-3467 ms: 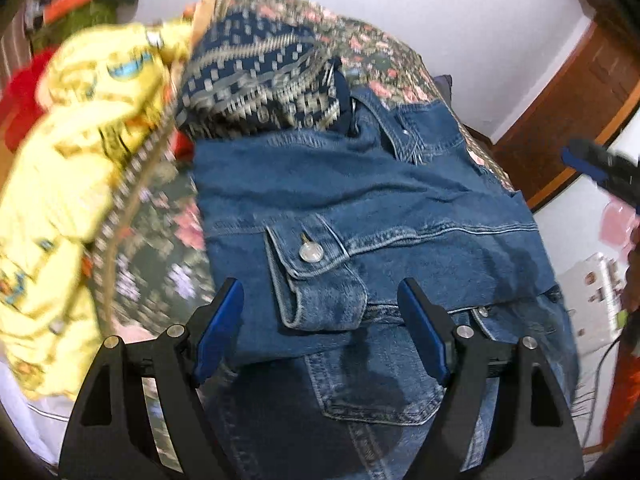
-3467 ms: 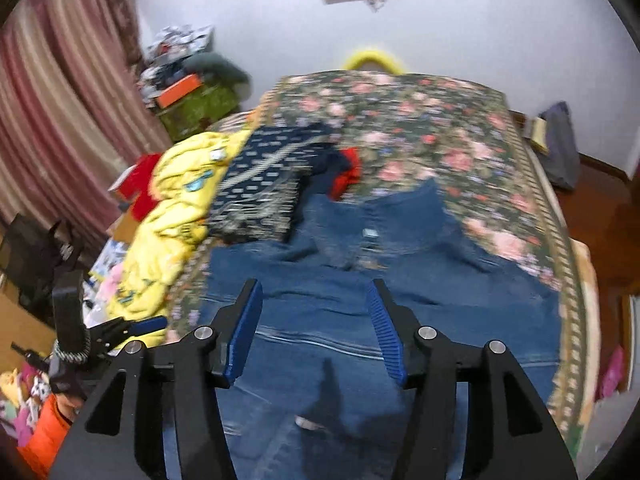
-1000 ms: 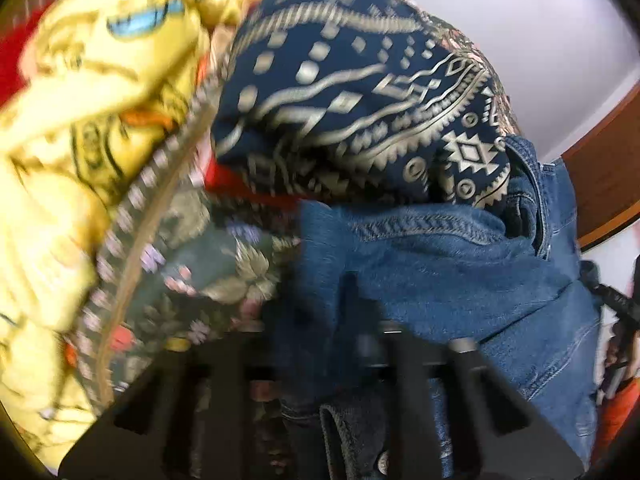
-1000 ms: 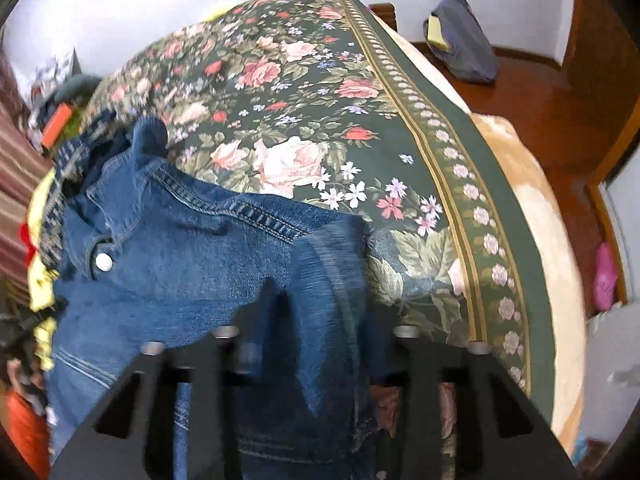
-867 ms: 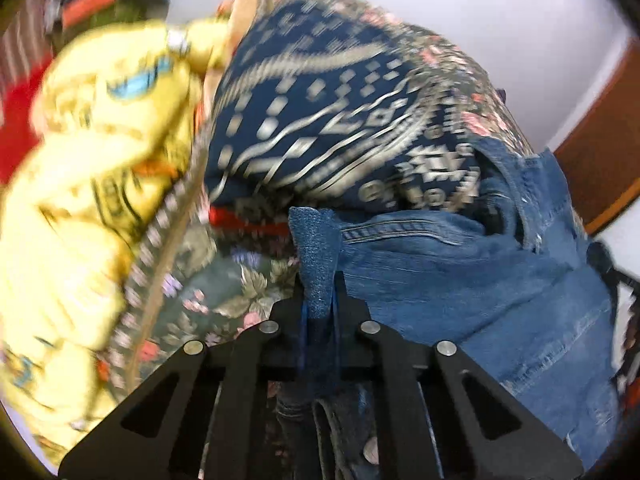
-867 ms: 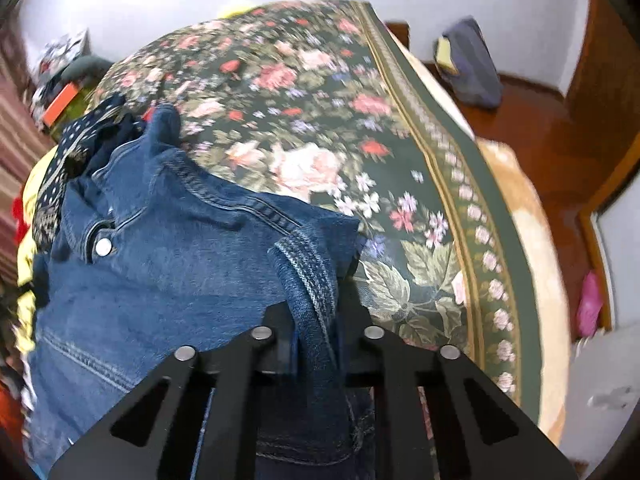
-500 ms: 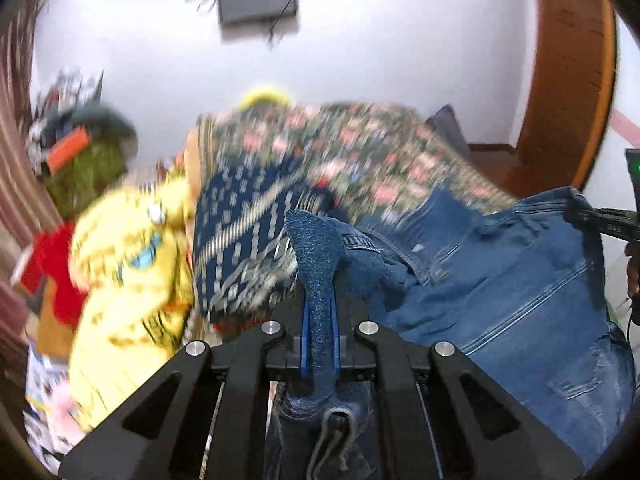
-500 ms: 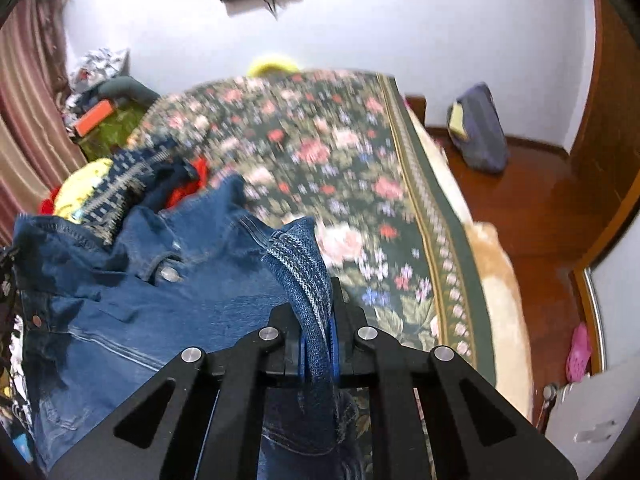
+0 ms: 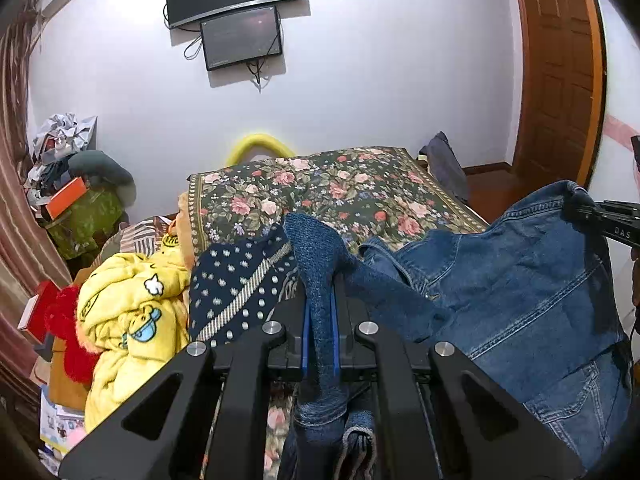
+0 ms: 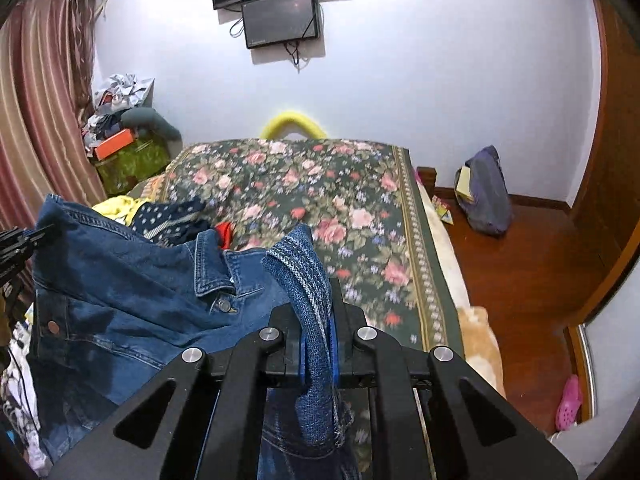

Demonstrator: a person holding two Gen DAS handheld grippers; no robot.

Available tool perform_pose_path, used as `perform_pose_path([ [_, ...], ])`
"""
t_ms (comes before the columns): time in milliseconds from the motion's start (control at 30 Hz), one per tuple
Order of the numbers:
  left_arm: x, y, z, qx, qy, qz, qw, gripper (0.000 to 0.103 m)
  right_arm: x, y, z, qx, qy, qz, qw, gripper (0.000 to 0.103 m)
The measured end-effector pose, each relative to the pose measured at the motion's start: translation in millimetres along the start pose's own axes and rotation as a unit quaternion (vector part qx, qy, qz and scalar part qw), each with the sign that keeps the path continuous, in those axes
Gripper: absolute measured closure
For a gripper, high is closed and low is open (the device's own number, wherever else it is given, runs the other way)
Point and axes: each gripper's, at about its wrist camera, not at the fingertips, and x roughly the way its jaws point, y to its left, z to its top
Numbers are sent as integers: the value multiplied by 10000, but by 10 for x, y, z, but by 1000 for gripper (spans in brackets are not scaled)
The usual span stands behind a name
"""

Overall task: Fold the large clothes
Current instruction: 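Grasp the jacket hem with the right gripper while the left gripper holds the jacket edge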

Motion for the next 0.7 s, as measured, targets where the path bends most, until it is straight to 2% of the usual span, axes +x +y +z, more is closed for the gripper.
perform_pose_path([
  [133, 416, 116, 47, -60, 194, 232, 9995, 95, 372, -105, 71, 90, 151, -175, 9997, 96],
  [233, 823, 266, -39, -268, 553, 494, 9969, 95, 694, -208, 13, 190, 443, -348, 9982, 96],
  [400, 1516, 705, -377, -965, 1326, 664, 9842, 95, 1124, -378, -206, 147, 961, -791, 9921, 95],
  [500, 1793, 933, -596, -1385, 1666, 503, 9750, 88, 1282, -451, -349, 75, 1174, -940, 9886, 91],
  [533, 1832, 965, -636, -1450, 1709, 521, 9732, 83, 1321, -484, -396, 83, 1235, -980, 9875, 90],
  [600, 1869, 975, -677, -1497, 1713, 504, 9725, 79, 1360, -552, -439, 127, 1339, -1078, 9850, 82],
  [700, 1805, 866, -653, -1241, 1714, 638, 9753, 74, 1332, -559, -449, 117, 1404, -1261, 9820, 69],
])
